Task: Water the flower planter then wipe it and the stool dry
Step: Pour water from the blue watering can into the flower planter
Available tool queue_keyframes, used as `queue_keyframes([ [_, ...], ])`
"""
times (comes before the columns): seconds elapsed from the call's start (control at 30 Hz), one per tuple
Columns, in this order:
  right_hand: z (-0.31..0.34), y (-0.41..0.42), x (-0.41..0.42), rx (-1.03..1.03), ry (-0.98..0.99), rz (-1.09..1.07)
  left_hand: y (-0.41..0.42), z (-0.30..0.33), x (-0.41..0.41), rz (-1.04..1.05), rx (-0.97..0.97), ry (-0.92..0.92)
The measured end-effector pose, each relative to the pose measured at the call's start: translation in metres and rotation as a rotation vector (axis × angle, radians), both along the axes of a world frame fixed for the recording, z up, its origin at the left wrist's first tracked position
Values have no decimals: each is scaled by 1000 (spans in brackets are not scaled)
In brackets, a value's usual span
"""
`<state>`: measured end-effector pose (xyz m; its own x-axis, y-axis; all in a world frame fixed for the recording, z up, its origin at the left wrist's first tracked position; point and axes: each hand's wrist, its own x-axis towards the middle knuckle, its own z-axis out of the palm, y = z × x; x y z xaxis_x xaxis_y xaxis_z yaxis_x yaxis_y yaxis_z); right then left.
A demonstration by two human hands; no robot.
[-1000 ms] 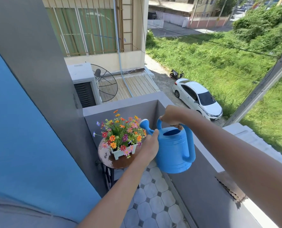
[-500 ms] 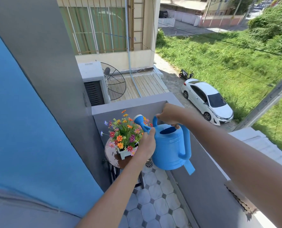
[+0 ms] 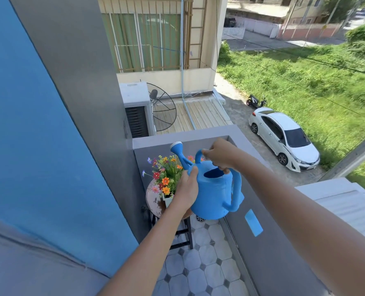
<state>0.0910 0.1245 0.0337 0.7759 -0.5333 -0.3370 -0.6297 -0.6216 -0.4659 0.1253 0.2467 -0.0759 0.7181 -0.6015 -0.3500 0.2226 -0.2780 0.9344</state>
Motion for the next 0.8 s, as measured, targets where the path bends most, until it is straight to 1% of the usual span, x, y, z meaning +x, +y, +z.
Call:
queue_keyframes([
  [0.13, -17, 1, -16, 252, -171, -186, 2, -5, -1, -6, 0, -53],
  [0.23, -29, 1, -29, 444, -268, -254, 0, -11, 0, -17, -8, -76],
  [0.33, -35, 5, -43, 579, -380, -300, -3, -13, -3, -48, -15, -85],
  [0.5, -45, 2, -67, 669, -503, -428, -18, -19, -15, -137, -12, -90],
  [0.63, -55, -13, -87, 651, -572, -574, -45, -32, -25, -202, 32, -94],
  [0.8, -76, -52, -112, 647, -650, -814, -104, -41, -41, -303, 58, -154],
])
